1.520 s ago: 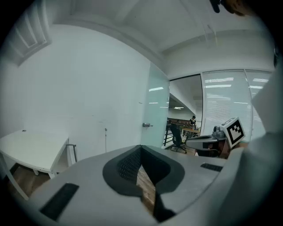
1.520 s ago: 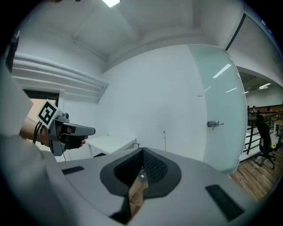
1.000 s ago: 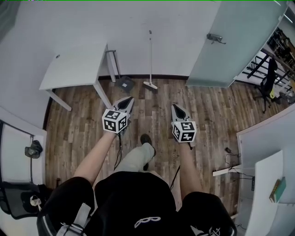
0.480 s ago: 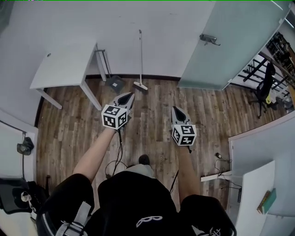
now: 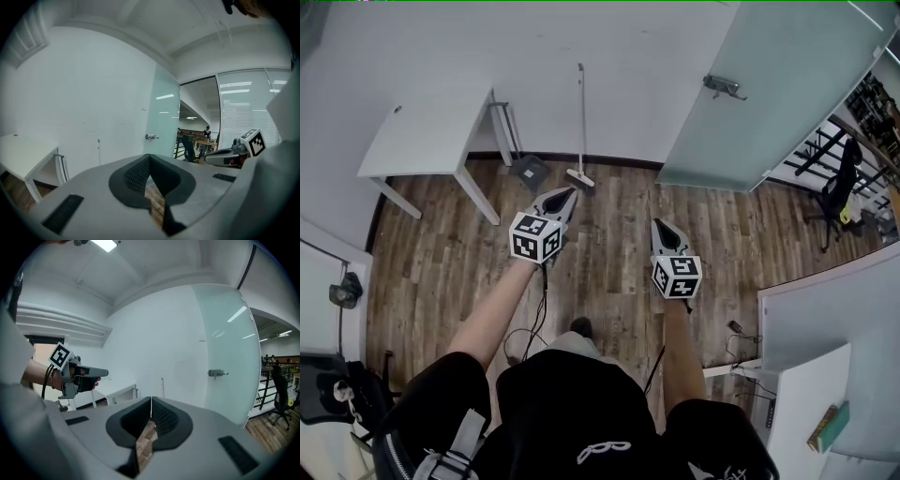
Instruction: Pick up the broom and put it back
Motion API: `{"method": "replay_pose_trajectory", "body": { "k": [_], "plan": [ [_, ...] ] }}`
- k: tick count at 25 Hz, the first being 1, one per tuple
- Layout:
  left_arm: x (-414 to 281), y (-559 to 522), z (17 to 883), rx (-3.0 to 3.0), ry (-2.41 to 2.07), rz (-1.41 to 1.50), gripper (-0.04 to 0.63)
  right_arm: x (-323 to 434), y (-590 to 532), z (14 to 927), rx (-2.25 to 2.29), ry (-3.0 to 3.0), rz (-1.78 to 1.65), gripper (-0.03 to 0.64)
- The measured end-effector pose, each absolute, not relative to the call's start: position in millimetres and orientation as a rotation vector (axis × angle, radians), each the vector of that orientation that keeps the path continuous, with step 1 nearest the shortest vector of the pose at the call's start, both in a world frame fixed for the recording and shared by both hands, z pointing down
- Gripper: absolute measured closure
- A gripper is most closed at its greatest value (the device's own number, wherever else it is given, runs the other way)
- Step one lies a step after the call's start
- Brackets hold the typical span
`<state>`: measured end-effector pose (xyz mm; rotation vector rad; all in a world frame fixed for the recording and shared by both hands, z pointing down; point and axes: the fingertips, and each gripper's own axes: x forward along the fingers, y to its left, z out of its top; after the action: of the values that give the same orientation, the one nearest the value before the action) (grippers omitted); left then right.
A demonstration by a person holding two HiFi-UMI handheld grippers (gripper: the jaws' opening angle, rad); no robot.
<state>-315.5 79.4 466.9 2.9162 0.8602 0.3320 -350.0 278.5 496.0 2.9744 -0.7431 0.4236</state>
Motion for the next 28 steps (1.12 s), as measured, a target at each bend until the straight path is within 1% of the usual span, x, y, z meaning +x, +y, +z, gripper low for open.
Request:
{"method": "replay_pose_trajectory", "body": {
  "k": [12, 23, 28],
  "plan": [
    [-279.8, 80.9, 468.0, 2.881, 0.825, 0.335, 0.578, -314.6, 288.9, 483.2, 2.908, -0.73, 0.458, 0.592],
    [-225.3, 86.6, 470.7, 2.909, 0.777, 0.34, 0.578, -254.1, 289.4, 488.6, 2.901, -0.802, 0.453, 0.592],
    [-186.5, 92.0, 469.0, 2.94, 0.723, 0.337, 0.578, -205.4, 298.6, 495.4, 2.912, -0.852, 0.449, 0.592]
  ]
}}
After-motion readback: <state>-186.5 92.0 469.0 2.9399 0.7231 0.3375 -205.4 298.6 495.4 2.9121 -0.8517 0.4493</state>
